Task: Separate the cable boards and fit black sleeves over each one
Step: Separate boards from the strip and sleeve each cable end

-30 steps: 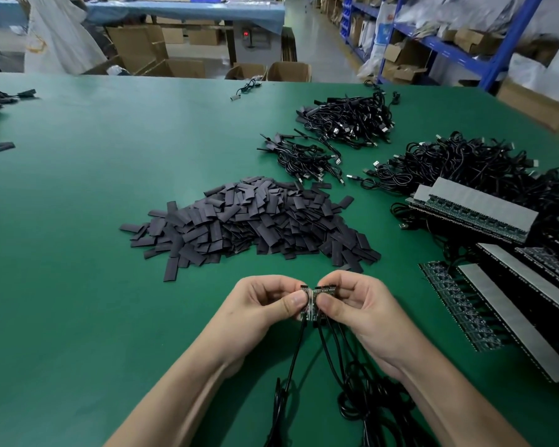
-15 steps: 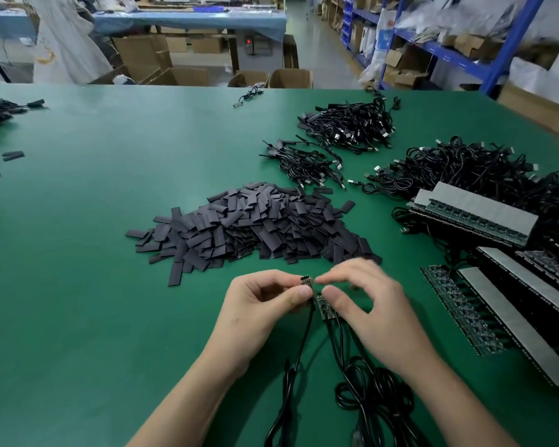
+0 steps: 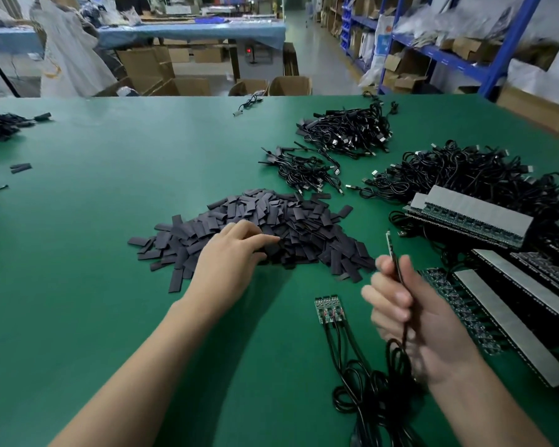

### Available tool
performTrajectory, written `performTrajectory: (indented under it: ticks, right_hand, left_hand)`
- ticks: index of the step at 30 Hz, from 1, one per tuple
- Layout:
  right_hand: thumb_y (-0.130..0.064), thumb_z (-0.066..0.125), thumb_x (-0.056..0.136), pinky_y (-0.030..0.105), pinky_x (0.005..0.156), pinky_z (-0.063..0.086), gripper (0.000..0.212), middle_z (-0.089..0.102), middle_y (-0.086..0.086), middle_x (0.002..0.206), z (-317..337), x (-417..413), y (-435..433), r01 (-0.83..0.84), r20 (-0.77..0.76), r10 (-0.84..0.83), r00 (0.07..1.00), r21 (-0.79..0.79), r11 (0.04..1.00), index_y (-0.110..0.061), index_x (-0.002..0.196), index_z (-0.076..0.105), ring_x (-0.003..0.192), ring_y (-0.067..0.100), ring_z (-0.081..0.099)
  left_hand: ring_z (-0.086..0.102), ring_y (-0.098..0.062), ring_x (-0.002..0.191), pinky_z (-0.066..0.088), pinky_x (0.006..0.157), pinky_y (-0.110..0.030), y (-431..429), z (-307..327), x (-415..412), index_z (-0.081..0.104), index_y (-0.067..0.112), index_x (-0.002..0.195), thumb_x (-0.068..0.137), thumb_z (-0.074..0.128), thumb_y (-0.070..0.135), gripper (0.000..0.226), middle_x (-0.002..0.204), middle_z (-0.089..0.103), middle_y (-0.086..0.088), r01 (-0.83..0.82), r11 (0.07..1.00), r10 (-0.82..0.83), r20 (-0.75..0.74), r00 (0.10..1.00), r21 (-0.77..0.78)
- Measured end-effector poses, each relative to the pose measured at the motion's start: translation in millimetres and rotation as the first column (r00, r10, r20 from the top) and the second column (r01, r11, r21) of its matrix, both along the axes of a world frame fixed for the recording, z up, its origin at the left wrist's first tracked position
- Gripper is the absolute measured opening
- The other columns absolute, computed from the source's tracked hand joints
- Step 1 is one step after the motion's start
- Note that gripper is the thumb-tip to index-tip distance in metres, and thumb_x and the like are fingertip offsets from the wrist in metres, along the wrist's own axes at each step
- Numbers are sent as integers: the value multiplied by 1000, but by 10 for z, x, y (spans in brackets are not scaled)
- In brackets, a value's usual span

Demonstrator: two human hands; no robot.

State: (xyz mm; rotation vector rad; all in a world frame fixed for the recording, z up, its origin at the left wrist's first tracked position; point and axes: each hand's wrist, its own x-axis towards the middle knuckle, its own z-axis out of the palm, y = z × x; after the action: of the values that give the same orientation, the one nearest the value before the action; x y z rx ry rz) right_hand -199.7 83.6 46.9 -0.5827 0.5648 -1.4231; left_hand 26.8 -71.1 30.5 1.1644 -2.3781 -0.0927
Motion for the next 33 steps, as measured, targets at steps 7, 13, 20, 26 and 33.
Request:
performTrajectory:
  ticks: [7,13,20,26,33]
  right_hand:
    - [-47,94,68,14,34,35,42,51,-3,53,-65,37,-54,-90,-278,116,953,102,991,-13,82,75,39,5,43]
    - [-51,78,81,15,36,30,30,50,-2,55,-155,92,-104,7,-505,45,862,101,995,-21,84,75,43,6,40]
    - [-46,60,92,20,49,33,27,44,-6,51,-206,192,-132,176,-822,-166,544,-82,981,-25,78,71,49,8,36]
    - [-41,61,91,34,51,23,27,39,-4,53,-225,236,-112,133,-859,-148,491,-94,987,-20,74,66,52,15,29]
    - [-58,61,80,35,53,20,44,38,-8,53,-286,218,-122,151,-898,-153,413,-98,984,-15,74,62,54,17,27]
  left_hand:
    - [56,-24,109,48,91,-39,-296,17,-61,74,35,121,91,75,31,30,109,64,4,105,993,-96,146,985,-52]
    - [59,-22,101,50,88,-39,-291,33,-28,80,26,107,86,81,31,22,105,67,5,155,987,-154,32,988,-46]
    - [69,-5,99,50,84,-17,337,-63,-108,81,30,100,81,81,30,19,100,74,20,309,923,-136,-555,821,230]
    - [71,-10,95,55,80,-32,580,-194,-74,81,31,95,79,80,29,17,96,76,17,353,879,-75,-637,767,322]
    - [71,-10,95,54,77,-29,579,-251,-47,82,27,94,80,82,25,15,95,75,16,318,903,-70,-629,774,290]
